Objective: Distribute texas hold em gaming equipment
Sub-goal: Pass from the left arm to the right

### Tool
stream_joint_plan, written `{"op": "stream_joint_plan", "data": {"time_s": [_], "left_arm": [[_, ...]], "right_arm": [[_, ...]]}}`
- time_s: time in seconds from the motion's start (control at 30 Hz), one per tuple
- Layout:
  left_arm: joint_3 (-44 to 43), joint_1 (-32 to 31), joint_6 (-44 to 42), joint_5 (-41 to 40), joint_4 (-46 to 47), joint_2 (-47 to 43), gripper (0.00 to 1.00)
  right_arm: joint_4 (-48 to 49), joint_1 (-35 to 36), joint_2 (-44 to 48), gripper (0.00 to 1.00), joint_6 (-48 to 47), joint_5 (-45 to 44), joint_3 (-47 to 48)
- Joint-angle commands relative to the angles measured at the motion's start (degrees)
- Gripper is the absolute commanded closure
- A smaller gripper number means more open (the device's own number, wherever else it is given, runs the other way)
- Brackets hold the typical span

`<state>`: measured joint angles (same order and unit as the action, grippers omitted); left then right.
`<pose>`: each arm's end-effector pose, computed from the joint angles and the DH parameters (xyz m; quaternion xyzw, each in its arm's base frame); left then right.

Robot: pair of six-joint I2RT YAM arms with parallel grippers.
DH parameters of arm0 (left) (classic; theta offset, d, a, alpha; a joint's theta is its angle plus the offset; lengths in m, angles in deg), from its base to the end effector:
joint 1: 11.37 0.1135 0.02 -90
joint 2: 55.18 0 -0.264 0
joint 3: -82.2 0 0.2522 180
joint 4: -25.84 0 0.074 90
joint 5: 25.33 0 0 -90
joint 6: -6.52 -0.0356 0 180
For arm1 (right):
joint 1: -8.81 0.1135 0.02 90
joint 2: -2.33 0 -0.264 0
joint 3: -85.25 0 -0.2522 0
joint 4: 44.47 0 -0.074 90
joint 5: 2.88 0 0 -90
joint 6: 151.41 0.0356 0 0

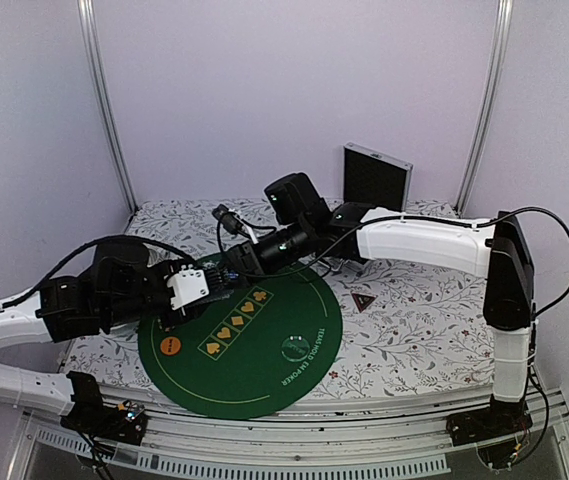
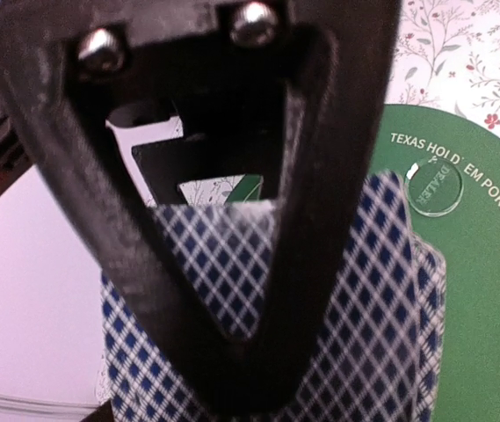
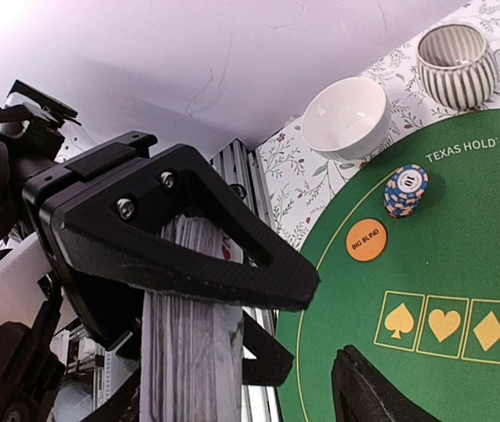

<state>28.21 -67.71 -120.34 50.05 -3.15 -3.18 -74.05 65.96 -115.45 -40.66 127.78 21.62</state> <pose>0.1217 -0.1666 0.2811 0.5688 0.6294 0.0192 0.5291 0.2418 0.4173 0.2889 -0.4174 0.7218 0.5255 0.1691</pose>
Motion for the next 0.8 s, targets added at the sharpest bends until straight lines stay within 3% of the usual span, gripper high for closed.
{"op": "stream_joint_plan", "data": {"time_s": [0.0,0.37,0.77], "left_arm": [[0.4,0.4,2.2,-0.2,2.2,-1.2,0.50],[0.3,1.2,3.2,-0.8,1.9,0.3,0.50],[0.4,1.8,5.0,0.2,1.6,1.6,0.52]], "right_arm": [[-1.2,-1.7,2.8,0.38,0.1,-2.5,-2.6],[-1.6,-1.7,3.1,0.38,-1.1,2.6,-1.3],[-1.3,-2.0,3.4,0.27,0.8,3.5,0.5]]}}
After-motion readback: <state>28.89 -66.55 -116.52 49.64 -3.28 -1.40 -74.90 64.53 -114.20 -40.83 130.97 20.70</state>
